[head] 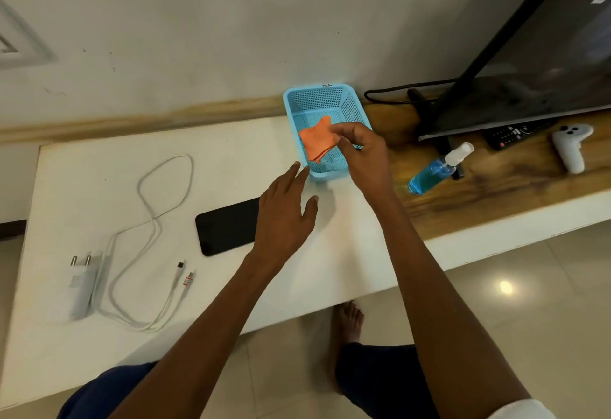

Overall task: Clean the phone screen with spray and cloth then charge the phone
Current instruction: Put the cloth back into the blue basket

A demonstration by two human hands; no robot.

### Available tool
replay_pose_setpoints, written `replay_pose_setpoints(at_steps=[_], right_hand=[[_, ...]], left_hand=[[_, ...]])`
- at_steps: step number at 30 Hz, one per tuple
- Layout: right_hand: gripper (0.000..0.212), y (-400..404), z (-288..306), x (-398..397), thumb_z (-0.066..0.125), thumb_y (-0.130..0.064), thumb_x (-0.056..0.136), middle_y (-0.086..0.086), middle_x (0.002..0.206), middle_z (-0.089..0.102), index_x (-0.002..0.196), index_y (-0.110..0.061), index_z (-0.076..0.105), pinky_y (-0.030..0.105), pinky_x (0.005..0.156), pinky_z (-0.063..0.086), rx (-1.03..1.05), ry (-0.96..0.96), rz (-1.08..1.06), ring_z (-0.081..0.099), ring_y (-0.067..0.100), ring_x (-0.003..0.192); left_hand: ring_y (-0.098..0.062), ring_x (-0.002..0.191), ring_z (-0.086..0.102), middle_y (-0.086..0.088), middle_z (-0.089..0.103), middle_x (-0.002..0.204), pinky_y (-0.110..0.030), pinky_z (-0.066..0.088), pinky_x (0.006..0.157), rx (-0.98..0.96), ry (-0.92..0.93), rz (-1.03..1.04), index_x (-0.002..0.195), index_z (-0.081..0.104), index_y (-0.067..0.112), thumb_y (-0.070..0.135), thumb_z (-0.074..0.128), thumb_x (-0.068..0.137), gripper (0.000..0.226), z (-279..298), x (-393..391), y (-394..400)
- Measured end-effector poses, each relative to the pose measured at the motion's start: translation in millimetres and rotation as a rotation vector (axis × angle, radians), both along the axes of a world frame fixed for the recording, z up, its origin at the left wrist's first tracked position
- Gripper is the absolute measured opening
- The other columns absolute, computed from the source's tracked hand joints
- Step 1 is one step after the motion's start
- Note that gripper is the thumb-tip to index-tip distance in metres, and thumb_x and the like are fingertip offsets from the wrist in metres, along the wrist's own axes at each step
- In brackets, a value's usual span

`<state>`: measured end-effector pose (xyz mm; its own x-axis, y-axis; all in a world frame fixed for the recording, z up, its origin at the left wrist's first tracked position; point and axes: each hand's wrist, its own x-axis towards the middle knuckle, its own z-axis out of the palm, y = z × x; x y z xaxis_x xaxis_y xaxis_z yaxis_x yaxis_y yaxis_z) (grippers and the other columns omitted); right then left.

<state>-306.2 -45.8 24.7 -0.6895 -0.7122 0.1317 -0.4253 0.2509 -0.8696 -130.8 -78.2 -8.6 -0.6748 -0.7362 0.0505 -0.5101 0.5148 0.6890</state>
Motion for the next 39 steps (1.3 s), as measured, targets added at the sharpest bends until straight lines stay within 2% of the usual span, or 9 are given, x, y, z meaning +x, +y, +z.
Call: replay_pose_setpoints(at_steps=[3, 8, 13, 17, 19, 25, 32, 35, 39], right_hand=[[0.018, -6.0, -7.0, -7.9, 0.058, -0.015, 0.098, -0.006, 0.122, 0.068, 0.105, -0.028, 0.069, 0.024, 0.093, 0.052, 0.157, 0.069, -0.015, 0.058, 0.009, 0.115], [0.025, -4.5, -18.6, -15.5, 0.055, -0.018, 0.099, 0.002, 0.124, 0.069, 0.116, -0.023, 0.072, 0.035, 0.096, 0.052, 0.499, 0.313, 0.015, 0.063, 0.022, 0.114], [0.022, -7.2, -16.2, -14.1, 0.054, -0.022, 0.099, -0.002, 0.119, 0.07, 0.111, -0.027, 0.072, 0.035, 0.092, 0.054, 0.517, 0.285, 0.022, 0.064, 0.019, 0.108], [0.02, -12.5, -7.9, -12.0, 0.058, -0.019, 0.095, -0.009, 0.112, 0.072, 0.099, -0.031, 0.074, 0.031, 0.093, 0.052, 0.335, 0.015, 0.071, 0.063, 0.011, 0.105], [0.024, -11.7, -4.1, -12.6, 0.057, -0.014, 0.095, -0.008, 0.114, 0.071, 0.094, -0.034, 0.071, 0.031, 0.095, 0.052, 0.305, -0.021, 0.079, 0.062, 0.012, 0.108], [0.025, -3.1, -12.6, -16.4, 0.05, -0.014, 0.099, 0.005, 0.122, 0.067, 0.112, -0.021, 0.07, 0.043, 0.097, 0.053, 0.614, 0.29, 0.063, 0.061, 0.025, 0.111], [0.025, -3.7, -5.6, -14.6, 0.052, -0.016, 0.1, 0.013, 0.117, 0.069, 0.114, -0.009, 0.071, 0.04, 0.095, 0.054, 0.731, 0.492, 0.109, 0.064, 0.029, 0.105], [0.024, -5.3, -2.1, -13.8, 0.055, -0.011, 0.099, 0.012, 0.12, 0.067, 0.119, -0.01, 0.068, 0.036, 0.095, 0.054, 0.784, 0.575, 0.189, 0.064, 0.028, 0.106], [0.029, -10.7, -2.0, -8.5, 0.055, -0.012, 0.098, 0.007, 0.124, 0.064, 0.125, -0.02, 0.061, 0.036, 0.092, 0.053, 0.809, 0.534, 0.229, 0.061, 0.027, 0.106]], left_hand=[[-0.021, 0.142, 0.036, -0.003, 0.037, 0.156, -0.038, 0.027, 0.116, -0.02, -0.001, -0.007, 0.149, 0.038, 0.018, 0.036, 0.053, 0.098, 0.056, -1.1, 0.5, 0.7], [-0.021, 0.141, 0.038, -0.004, 0.04, 0.154, -0.038, 0.029, 0.116, -0.023, 0.009, -0.026, 0.148, 0.039, 0.015, 0.034, 0.054, 0.097, 0.057, -1.0, 0.7, 0.5], [-0.022, 0.141, 0.038, -0.004, 0.04, 0.154, -0.039, 0.029, 0.116, -0.024, -0.004, -0.032, 0.149, 0.037, 0.014, 0.034, 0.055, 0.097, 0.058, 0.4, 1.9, 0.0], [-0.022, 0.141, 0.037, -0.004, 0.039, 0.154, -0.039, 0.028, 0.117, -0.02, -0.024, -0.035, 0.15, 0.036, 0.015, 0.035, 0.054, 0.097, 0.059, 0.7, 1.2, -0.7], [-0.022, 0.141, 0.037, -0.004, 0.039, 0.154, -0.038, 0.029, 0.116, -0.019, -0.018, -0.032, 0.149, 0.036, 0.015, 0.035, 0.054, 0.097, 0.059, 1.0, 1.2, -0.9], [-0.023, 0.139, 0.04, -0.005, 0.042, 0.152, -0.038, 0.03, 0.115, -0.044, -0.014, -0.032, 0.148, 0.039, 0.013, 0.032, 0.056, 0.096, 0.058, -0.3, 1.7, -0.4], [-0.021, 0.14, 0.039, -0.002, 0.04, 0.154, -0.034, 0.027, 0.115, -0.055, -0.048, -0.033, 0.149, 0.037, 0.017, 0.036, 0.055, 0.097, 0.059, -3.0, 0.1, -1.6], [-0.021, 0.14, 0.039, -0.002, 0.04, 0.154, -0.036, 0.027, 0.115, -0.051, -0.05, -0.034, 0.149, 0.037, 0.017, 0.037, 0.054, 0.097, 0.059, -3.1, -0.2, -1.1], [-0.021, 0.139, 0.04, -0.002, 0.042, 0.153, -0.033, 0.026, 0.114, -0.04, -0.045, -0.031, 0.149, 0.037, 0.017, 0.038, 0.054, 0.097, 0.059, -4.3, -0.2, -0.6]])
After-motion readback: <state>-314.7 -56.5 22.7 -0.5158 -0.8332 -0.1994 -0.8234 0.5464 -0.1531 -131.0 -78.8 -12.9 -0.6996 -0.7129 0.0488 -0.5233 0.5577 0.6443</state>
